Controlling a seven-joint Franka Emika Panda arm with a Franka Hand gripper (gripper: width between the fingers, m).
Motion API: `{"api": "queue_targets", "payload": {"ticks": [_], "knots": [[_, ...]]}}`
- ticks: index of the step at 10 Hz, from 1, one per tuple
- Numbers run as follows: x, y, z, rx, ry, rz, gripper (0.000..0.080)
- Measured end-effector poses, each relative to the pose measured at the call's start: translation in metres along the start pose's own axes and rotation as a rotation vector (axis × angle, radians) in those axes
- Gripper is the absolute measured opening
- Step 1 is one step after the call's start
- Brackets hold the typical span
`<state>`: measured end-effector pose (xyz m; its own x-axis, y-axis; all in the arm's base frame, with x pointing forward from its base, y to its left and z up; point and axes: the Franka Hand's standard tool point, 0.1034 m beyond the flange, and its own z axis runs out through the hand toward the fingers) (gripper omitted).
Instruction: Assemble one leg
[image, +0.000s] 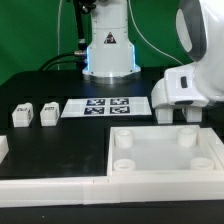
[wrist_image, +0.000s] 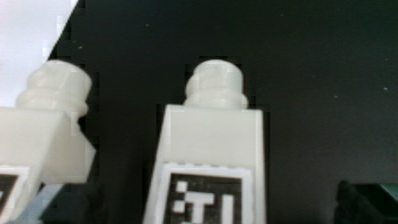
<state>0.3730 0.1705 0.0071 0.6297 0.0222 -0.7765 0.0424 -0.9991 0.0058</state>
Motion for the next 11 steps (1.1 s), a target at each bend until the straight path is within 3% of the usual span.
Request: {"api": "queue_targets", "payload": {"ticks": [3, 6, 11], "knots": [[0.0001, 0.0001, 0.0004, 0.0, -0.001, -0.001, 0.0649], [0.0001, 0.0002, 0.0004, 0.0, -0.001, -0.001, 0.0285], [0.0001, 0.0002, 0.0004, 0.0, -0.001, -0.001, 0.0285]]}}
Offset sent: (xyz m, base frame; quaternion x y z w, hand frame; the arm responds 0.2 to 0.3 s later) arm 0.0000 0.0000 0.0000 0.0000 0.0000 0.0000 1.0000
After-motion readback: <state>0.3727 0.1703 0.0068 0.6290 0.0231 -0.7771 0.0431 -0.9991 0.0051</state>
